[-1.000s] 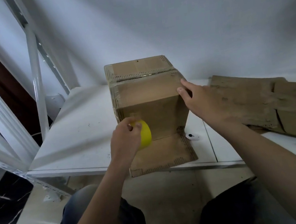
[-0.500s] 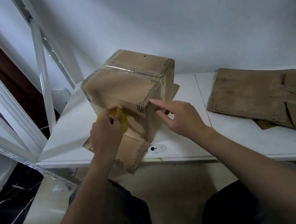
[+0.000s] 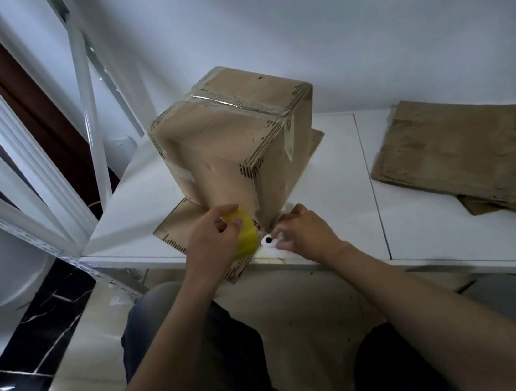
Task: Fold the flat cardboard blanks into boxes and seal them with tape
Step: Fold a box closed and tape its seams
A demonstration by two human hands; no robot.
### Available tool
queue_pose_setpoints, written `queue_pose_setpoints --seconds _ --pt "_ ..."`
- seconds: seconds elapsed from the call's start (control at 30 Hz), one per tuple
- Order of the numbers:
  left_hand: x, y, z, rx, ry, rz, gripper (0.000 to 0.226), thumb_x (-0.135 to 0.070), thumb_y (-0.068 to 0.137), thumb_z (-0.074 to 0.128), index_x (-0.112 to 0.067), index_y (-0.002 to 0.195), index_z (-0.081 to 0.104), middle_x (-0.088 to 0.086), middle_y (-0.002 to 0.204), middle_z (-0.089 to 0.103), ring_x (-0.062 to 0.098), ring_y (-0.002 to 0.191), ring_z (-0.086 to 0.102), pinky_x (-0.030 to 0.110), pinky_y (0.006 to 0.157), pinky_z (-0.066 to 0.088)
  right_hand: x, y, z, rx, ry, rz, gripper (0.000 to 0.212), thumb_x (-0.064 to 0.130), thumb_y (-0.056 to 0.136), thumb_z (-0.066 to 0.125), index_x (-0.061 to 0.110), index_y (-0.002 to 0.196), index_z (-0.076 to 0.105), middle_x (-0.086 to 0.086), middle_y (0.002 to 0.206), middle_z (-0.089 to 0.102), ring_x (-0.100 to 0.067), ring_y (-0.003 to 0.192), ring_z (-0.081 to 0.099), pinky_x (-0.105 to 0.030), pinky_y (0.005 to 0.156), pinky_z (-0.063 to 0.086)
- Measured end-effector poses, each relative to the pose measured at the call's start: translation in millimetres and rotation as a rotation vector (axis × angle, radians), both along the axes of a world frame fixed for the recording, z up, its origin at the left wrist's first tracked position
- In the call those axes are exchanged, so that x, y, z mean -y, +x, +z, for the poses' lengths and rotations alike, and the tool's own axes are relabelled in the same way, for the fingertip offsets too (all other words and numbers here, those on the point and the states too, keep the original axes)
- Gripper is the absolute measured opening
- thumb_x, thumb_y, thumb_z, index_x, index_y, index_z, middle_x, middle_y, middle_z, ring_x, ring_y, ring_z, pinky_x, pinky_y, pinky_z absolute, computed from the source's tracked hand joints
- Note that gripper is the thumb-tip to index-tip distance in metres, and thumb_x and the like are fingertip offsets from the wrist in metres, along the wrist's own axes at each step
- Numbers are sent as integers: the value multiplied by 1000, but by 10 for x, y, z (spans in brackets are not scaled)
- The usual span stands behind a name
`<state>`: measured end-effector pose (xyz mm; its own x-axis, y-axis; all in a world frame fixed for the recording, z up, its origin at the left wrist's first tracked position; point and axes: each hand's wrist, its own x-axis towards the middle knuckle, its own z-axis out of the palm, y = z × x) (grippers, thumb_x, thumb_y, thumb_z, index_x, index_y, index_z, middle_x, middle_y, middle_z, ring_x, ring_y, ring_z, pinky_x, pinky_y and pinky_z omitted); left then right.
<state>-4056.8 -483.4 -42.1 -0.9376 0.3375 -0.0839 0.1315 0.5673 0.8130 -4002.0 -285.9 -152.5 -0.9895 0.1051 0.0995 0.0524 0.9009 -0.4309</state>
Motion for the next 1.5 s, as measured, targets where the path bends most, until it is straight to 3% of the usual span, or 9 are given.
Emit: queue_pose_setpoints --seconds 0.2,0.43,0.6,0.73,0.87,1.03,1.17,1.3,1.5 --pt "-63 9 12 -6 18 -5 29 -27 99 60 -31 127 67 -7 108 63 14 103 61 38 89 53 -403 239 91 24 110 -75 21 30 84 76 27 105 77 5 104 72 -26 100 51 -37 77 47" --pt "-357 134 -48 -176 1 172 33 -34 99 55 -32 131 63 2 117 67 27 110 60 40 90 47 -1125 739 115 131 176 -586 19 39 97 61 31 106 76 4 108 69 -30 106 50 -34 74 41" --pt "-421 128 -89 -127 39 171 34 -37 100 54 -33 132 61 0 116 66 26 110 59 41 90 47 -1171 681 300 281 182 -514 29 45 98 57 29 115 75 0 122 62 -33 119 49 -40 89 50" --pt "-427 94 -110 -125 66 170 33 -34 99 56 -31 132 62 0 114 65 26 108 59 44 91 49 -1240 222 715 -6 7 -442 34 31 95 61 25 128 65 -3 132 56 -30 119 54 -42 99 47" --pt "-436 87 -99 -125 109 160 34 -30 99 59 -26 132 63 -3 108 63 21 103 59 36 82 47 -1224 -423 1295 -250 -174 -368 60 14 83 53 23 142 52 -6 142 45 -31 125 47 -41 109 40" --pt "-468 150 -81 -150 146 177 35 -26 99 60 -24 134 62 -2 99 63 14 89 56 19 63 38 -1260 -1001 1591 27 -46 -270 75 7 87 50 36 155 34 -6 164 20 -33 144 24 -42 117 25" --pt "-474 153 -83 -91 229 205 34 -28 100 60 -23 134 62 -3 109 63 15 96 57 29 74 44 -1267 -956 1513 -6 -90 -294 74 6 84 53 38 151 42 -5 149 31 -33 133 38 -38 117 32" --pt "-372 132 -137 -57 324 247 33 -28 102 58 -22 135 61 -7 117 56 17 107 56 35 82 50 -1224 -657 1536 -62 -146 -303 73 9 83 61 35 150 46 -2 128 32 -22 114 49 -26 104 41" --pt "-118 -112 -97 -101 319 330 34 -30 102 57 -21 135 60 -4 117 58 19 106 57 42 90 56 -965 -245 1467 -174 -226 -379 68 19 83 72 32 146 52 0 121 33 -11 103 49 -16 95 37"
